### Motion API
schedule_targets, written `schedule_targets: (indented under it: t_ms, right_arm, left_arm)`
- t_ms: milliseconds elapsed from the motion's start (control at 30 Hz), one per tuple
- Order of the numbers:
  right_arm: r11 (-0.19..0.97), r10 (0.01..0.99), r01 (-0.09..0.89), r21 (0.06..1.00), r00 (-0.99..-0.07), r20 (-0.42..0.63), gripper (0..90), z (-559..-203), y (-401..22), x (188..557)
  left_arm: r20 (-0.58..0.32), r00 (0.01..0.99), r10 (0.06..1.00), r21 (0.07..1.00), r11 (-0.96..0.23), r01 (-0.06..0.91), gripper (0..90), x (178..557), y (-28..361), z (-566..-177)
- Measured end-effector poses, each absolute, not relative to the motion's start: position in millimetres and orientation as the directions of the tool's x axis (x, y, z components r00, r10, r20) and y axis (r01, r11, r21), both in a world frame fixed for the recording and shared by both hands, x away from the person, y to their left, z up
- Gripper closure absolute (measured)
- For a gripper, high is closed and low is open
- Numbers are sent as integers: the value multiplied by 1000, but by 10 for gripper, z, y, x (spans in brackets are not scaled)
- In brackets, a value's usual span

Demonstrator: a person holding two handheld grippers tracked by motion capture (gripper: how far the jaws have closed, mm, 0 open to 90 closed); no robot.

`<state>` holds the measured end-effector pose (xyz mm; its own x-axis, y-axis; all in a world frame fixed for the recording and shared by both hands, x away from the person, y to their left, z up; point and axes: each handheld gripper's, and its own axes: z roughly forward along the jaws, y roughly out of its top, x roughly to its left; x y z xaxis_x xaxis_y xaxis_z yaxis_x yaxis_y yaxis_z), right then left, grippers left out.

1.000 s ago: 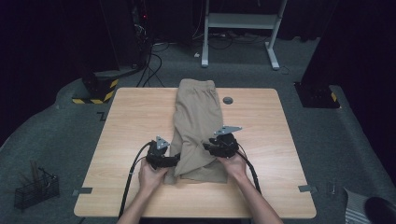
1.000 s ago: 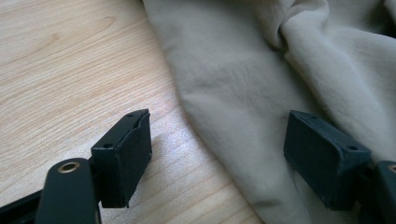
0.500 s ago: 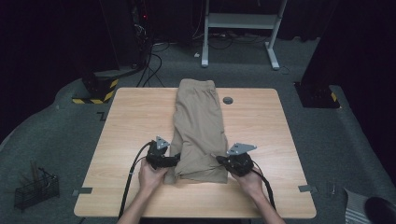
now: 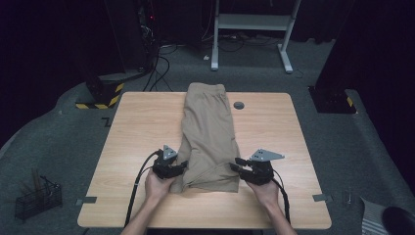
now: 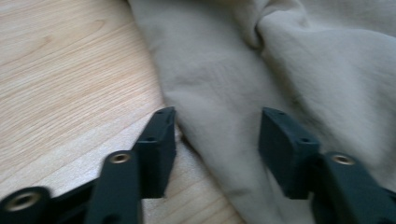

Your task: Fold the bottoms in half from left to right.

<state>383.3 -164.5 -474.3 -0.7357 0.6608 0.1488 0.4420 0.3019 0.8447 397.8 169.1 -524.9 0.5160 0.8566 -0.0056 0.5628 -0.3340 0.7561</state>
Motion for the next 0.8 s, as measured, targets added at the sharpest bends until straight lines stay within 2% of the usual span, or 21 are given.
schedule_targets:
  t_ms: [33, 100, 133, 167, 200, 233, 267, 400, 533, 600, 700, 733, 767, 800]
  right_arm:
    - [302, 661, 442, 845, -736, 149, 628, -4743, -1645, 3833]
    - [305, 662, 444, 842, -735, 148, 641, -4730, -1576, 3896]
    - [318, 665, 449, 835, -734, 142, 669, -4740, -1538, 3926]
    - [352, 664, 447, 822, -739, 117, 771, -4793, -1468, 3963]
    - [352, 664, 447, 822, -739, 117, 771, -4793, -1468, 3963]
    - [379, 660, 434, 817, -746, 89, 820, -4828, -1441, 3963]
    - [409, 646, 436, 802, -759, 83, 870, -4899, -1418, 3946]
    - [454, 619, 419, 786, -783, 60, 881, -4960, -1465, 3781]
    - [487, 605, 411, 771, -795, 42, 881, -4988, -1575, 3640]
    - [496, 595, 420, 760, -802, 55, 874, -5015, -1711, 3574]
    - [462, 594, 439, 771, -798, 99, 770, -5001, -1792, 3570]
    - [462, 594, 439, 771, -798, 99, 770, -5001, -1792, 3570]
    - [442, 591, 438, 783, -799, 113, 738, -4979, -1807, 3580]
    - [399, 596, 431, 809, -793, 128, 676, -4921, -1810, 3618]
  left_arm:
    - [-3, 524, 852, 754, -342, 561, 518, 3978, 1691, -5243]
    - [-4, 536, 844, 751, -351, 559, 641, 3979, 1688, -5233]
    - [-2, 541, 841, 750, -357, 557, 641, 3979, 1692, -5228]
    - [-6, 550, 835, 749, -361, 556, 726, 3975, 1703, -5225]
    - [-6, 550, 835, 749, -361, 556, 761, 3975, 1703, -5225]
    - [-5, 554, 833, 747, -365, 556, 761, 3973, 1712, -5222]
    - [-1, 554, 832, 745, -369, 555, 823, 3957, 1723, -5219]
    - [4, 542, 840, 750, -361, 555, 853, 3899, 1793, -5206]
    - [-22, 532, 847, 746, -340, 573, 848, 3841, 1884, -5191]
    - [-26, 529, 848, 745, -337, 576, 815, 3791, 1930, -5174]
    - [-31, 516, 856, 748, -322, 580, 678, 3748, 1968, -5147]
    - [-38, 516, 856, 754, -314, 577, 678, 3743, 1970, -5128]
    - [-51, 518, 854, 767, -299, 568, 632, 3746, 1962, -5099]
    - [-54, 519, 853, 775, -292, 560, 536, 3752, 1949, -5079]
